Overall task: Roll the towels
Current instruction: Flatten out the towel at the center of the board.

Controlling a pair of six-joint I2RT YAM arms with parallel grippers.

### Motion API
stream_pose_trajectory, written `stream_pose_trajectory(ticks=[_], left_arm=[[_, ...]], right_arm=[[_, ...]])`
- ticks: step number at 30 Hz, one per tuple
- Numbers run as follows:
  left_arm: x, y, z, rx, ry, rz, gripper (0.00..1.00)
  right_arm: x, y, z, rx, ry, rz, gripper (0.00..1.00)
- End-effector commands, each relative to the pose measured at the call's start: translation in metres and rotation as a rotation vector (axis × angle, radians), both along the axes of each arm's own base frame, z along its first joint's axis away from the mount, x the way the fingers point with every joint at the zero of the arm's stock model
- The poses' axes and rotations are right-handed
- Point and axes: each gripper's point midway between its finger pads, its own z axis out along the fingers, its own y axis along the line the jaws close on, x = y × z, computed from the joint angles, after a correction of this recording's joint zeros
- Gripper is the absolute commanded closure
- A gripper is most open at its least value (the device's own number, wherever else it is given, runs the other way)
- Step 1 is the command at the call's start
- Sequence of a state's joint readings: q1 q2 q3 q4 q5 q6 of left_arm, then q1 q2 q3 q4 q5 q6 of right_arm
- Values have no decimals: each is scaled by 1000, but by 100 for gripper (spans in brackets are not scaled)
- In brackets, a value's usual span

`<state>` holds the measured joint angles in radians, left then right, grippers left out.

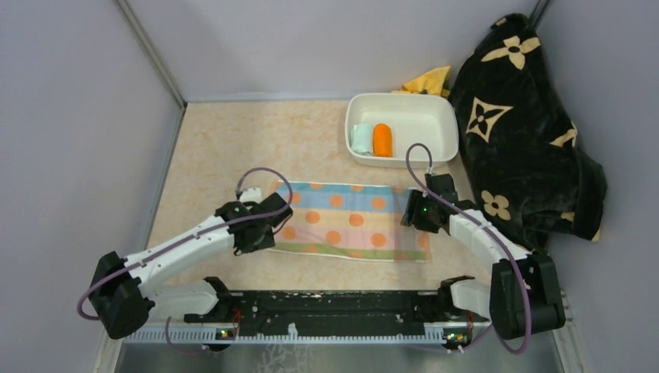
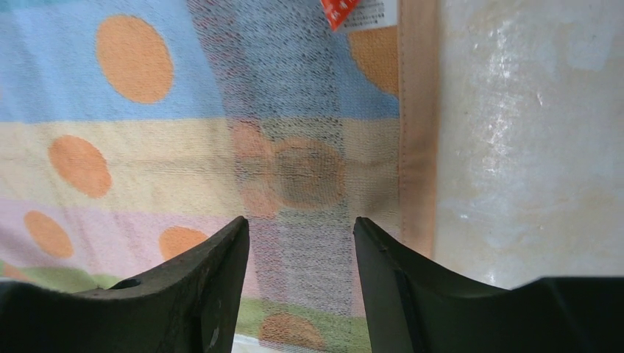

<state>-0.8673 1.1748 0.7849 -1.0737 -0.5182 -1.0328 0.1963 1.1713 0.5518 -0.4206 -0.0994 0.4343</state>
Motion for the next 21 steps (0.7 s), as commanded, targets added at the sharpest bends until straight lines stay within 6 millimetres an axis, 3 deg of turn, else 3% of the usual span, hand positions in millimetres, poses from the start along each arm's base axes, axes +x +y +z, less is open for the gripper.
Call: stream_pose_trajectory(ticks=[1, 4, 7, 11, 15, 18, 21], left_arm=[[51, -43, 32, -221, -110, -76, 50], [73, -60, 28, -295, -96, -124, 50], [76, -67, 5, -309, -30, -137, 50], [58, -62, -31, -351, 94, -117, 51], [26, -45, -59, -376, 200, -40, 51], [3, -25, -71, -380, 253, 43, 51], [-5, -9, -69, -374, 233, 121, 50]], right_arm=[[25, 13, 36, 31, -100, 35, 45], [21, 21, 35, 40, -70, 45, 45], [14, 24, 26, 35, -33, 44, 45], [7, 20, 15, 20, 0, 25, 45], [8, 19, 17, 15, -9, 17, 45], [11, 19, 19, 11, -16, 18, 45], [15, 20, 21, 6, -17, 26, 45]])
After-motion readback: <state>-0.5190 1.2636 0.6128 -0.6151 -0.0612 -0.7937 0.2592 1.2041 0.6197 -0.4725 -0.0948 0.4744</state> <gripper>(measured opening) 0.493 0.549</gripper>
